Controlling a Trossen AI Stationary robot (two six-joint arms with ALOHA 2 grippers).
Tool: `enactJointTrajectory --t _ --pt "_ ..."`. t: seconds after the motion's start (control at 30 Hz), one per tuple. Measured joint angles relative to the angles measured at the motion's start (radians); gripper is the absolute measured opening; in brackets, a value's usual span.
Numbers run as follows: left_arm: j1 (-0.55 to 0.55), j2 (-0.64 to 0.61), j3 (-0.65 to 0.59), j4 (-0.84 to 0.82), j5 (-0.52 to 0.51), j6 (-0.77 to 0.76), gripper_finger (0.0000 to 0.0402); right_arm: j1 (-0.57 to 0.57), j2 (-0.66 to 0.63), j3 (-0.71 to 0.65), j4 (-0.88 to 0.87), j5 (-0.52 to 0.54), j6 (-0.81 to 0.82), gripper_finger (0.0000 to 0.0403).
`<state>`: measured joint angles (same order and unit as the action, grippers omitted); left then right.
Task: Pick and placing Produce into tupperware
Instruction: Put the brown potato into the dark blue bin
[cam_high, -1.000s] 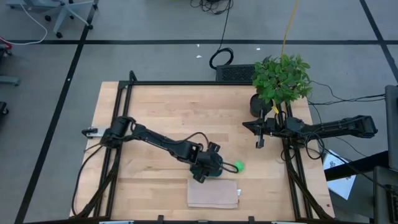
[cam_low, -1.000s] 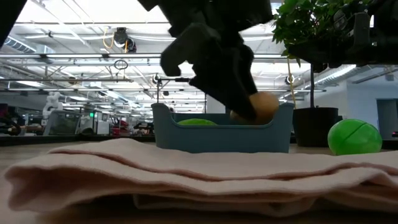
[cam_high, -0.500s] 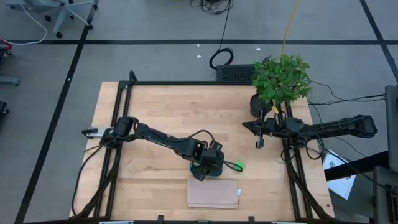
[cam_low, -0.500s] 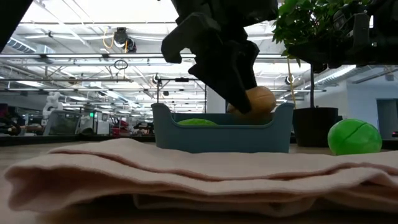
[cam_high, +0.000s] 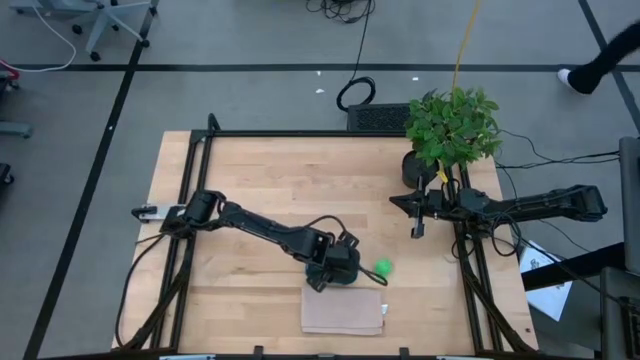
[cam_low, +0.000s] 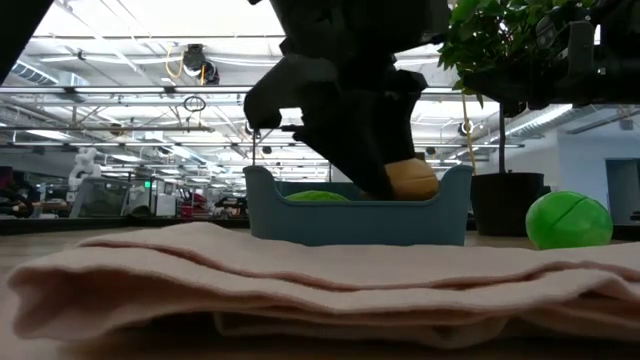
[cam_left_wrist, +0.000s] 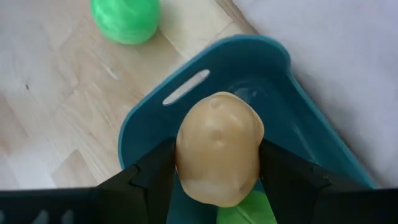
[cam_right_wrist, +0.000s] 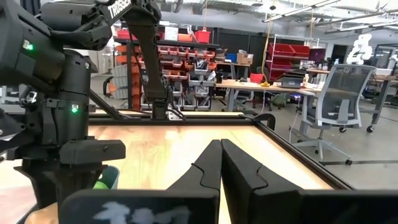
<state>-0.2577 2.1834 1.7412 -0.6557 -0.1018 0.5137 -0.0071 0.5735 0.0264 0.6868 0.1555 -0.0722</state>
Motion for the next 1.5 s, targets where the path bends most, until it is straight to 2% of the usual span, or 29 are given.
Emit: enactJointTrajectory --t 0.23,0.8,1.07,1.5 --pt "0.001 0.000 0.000 -0.003 0.023 0.142 0.0209 0.000 0.000 0.000 0.002 0.000 0.000 0.0000" --pt "0.003 0.043 -0.001 -0.003 0.008 0.285 0.0209 0.000 0.002 0.000 -0.003 0.000 0.000 0.0000" --pt "0.025 0.042 -0.001 -0.019 0.150 0.364 0.0209 0.000 0.002 0.000 -0.003 0.000 0.006 0.0000" --pt "0.063 0.049 -0.001 -0.017 0.165 0.384 0.0209 0.000 0.002 0.000 -0.003 0.000 0.006 0.0000"
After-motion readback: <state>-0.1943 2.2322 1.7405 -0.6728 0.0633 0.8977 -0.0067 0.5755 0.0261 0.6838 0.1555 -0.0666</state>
